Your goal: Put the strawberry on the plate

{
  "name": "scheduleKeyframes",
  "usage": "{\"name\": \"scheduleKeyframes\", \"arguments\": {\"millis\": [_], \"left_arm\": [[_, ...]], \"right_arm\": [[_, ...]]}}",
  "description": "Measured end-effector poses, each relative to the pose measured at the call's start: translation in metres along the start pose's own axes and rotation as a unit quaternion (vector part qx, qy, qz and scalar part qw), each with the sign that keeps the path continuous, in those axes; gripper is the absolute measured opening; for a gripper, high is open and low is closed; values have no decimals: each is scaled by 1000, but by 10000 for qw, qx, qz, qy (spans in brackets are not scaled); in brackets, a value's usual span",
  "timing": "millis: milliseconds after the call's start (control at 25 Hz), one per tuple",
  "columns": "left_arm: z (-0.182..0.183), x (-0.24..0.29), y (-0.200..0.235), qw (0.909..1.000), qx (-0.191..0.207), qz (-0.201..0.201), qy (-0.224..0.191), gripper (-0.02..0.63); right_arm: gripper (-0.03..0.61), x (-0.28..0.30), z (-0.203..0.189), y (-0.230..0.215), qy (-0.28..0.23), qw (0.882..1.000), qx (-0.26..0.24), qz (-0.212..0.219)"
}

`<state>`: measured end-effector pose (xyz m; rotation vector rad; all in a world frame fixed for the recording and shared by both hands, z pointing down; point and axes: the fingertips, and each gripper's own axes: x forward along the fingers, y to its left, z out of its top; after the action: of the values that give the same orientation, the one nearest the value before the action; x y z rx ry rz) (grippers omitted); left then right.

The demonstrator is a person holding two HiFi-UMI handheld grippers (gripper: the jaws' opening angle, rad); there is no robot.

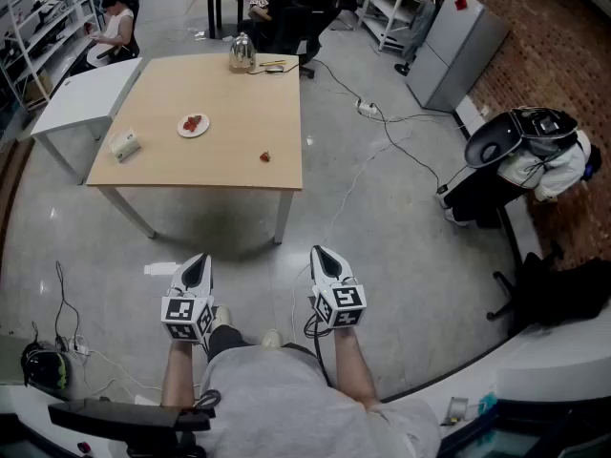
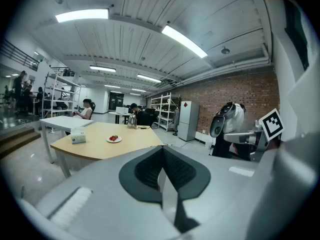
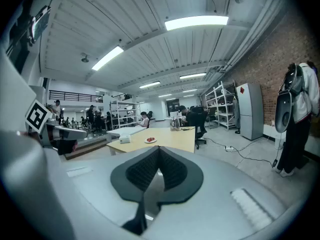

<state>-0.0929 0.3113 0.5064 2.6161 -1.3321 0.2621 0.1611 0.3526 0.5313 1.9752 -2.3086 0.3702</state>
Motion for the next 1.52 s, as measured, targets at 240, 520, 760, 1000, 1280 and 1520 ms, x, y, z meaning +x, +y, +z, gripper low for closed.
{"name": "scheduleKeyframes", "arguments": {"millis": [240, 520, 760, 1000, 1280, 1520], "left_arm": [[-8, 0, -1, 10000, 48, -64, 33, 20], [-13, -6, -1, 9999, -21, 67, 155, 20], [-19, 15, 7, 9996, -73, 35, 272, 20], [-16, 60, 16, 9993, -131, -56, 341, 20], [-9, 118, 47, 9986, -215, -98, 480, 20], [7, 162, 77, 9980, -230, -165, 566, 20]], "right_arm": [[6, -6, -3, 1, -80, 9999, 137, -9], [7, -5, -3, 1, 17, 9997, 233, 102], [6, 19, -23, -3, 380, 9987, 239, 226], [6, 54, -23, -23, 494, 9986, 159, 117], [6, 118, -11, -37, 624, 9978, 50, 195], [6, 175, 4, -39, 734, 9970, 6, 261]]}}
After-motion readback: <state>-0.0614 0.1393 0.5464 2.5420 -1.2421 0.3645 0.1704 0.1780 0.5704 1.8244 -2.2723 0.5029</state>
